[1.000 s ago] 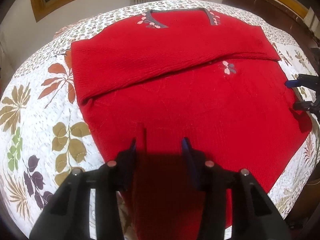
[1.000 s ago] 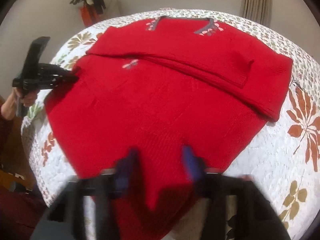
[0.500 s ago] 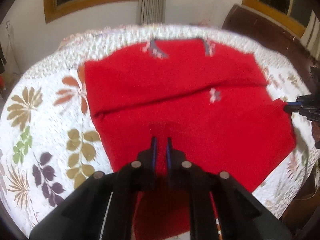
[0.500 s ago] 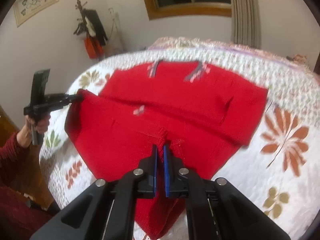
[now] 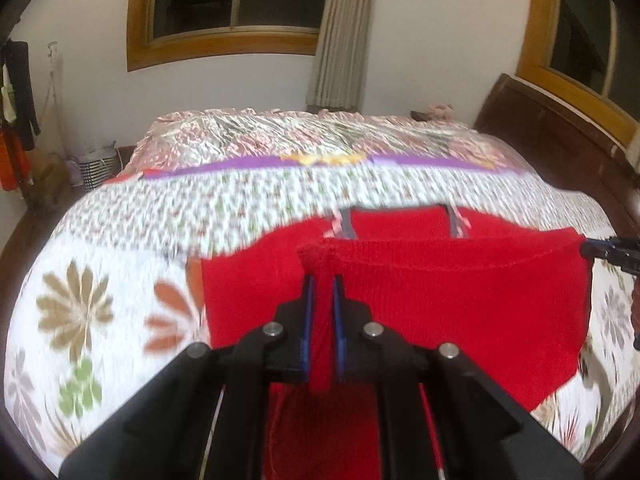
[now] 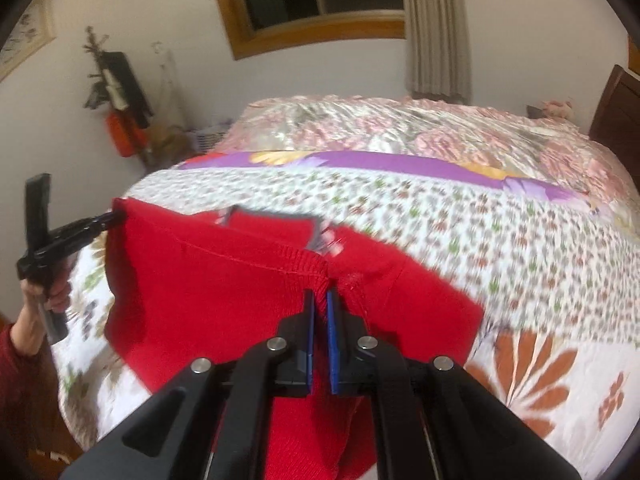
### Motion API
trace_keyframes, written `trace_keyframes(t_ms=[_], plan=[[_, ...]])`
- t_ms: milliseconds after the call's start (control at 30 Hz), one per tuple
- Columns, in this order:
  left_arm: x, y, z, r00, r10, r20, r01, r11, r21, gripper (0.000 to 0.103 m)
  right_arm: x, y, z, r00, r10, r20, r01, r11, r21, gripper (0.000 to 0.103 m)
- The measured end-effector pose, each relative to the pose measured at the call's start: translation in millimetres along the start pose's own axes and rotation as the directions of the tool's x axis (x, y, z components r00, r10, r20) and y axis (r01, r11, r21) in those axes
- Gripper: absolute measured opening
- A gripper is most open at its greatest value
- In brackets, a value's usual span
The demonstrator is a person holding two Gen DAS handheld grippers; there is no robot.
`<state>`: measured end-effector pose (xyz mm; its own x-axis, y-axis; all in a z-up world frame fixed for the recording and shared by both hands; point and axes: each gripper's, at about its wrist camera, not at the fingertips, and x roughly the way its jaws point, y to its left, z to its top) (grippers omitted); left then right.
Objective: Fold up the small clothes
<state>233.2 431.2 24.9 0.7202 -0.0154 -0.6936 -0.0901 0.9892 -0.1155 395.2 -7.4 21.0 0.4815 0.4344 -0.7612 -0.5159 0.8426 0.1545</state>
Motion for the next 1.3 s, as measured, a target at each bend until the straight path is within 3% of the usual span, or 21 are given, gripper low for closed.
trace_keyframes(t_ms=[100,200,333,467,600,667,733,800,833,1000,1100,1200,1267,1300], plan=[[28,3,29,1.0,0.02,-0.008,-0.02,0.999,-0.025,0.008,37,-11,20,0.998,-0.039,-0.041,0.041,0.998,0.044,0.006],[82,2,52,0.996,0.061,-0.062,-0.063,0.998,-0.026,0.008,79,-24,27,0.994,-0.051,-0.1,0.06,0.994,0.089,0.006],[131,4,46,0.985,0.098,-0.139,-0.102,0.995,-0.019,0.008,118,-31,21,0.983,-0.076,-0.164,0.094,0.99,0.104,0.006],[168,13,25,0.968,0.121,-0.218,-0.128,0.992,-0.019,0.009,133,-39,6,0.983,-0.058,-0.176,0.083,0.987,0.137,0.006],[180,15,17,0.965,0.13,-0.228,-0.135,0.991,-0.008,0.013,133,-53,2,0.987,0.004,-0.163,0.033,0.975,0.221,0.006],[181,16,16,0.963,0.133,-0.235,-0.14,0.99,-0.011,0.017,127,-58,3,0.987,0.03,-0.159,0.011,0.968,0.252,0.011],[179,20,18,0.96,0.131,-0.248,-0.143,0.989,-0.031,0.024,111,-61,1,0.988,0.049,-0.146,-0.005,0.959,0.285,0.027],[171,28,19,0.958,0.107,-0.266,-0.131,0.989,-0.075,0.045,92,-61,-5,0.99,0.06,-0.13,-0.02,0.957,0.289,0.035],[165,32,17,0.957,0.102,-0.271,-0.131,0.987,-0.092,0.049,81,-59,-13,0.989,0.067,-0.133,-0.028,0.961,0.277,0.036],[111,37,-13,0.955,0.098,-0.281,-0.128,0.988,-0.089,0.051,40,-41,-78,0.977,0.092,-0.192,-0.054,0.979,0.194,0.037],[76,34,-45,0.96,0.095,-0.264,-0.114,0.992,-0.057,0.051,21,-36,-127,0.964,0.149,-0.222,-0.1,0.971,0.215,0.037],[48,27,-75,0.962,0.075,-0.261,-0.088,0.995,-0.039,0.051,17,-33,-155,0.947,0.205,-0.247,-0.141,0.957,0.254,0.037],[38,23,-89,0.962,0.073,-0.264,-0.083,0.996,-0.024,0.052,20,-25,-164,0.945,0.204,-0.255,-0.141,0.959,0.244,0.033],[35,21,-97,0.959,0.077,-0.273,-0.084,0.996,-0.016,0.053,20,-22,-167,0.947,0.196,-0.255,-0.136,0.963,0.234,0.023]])
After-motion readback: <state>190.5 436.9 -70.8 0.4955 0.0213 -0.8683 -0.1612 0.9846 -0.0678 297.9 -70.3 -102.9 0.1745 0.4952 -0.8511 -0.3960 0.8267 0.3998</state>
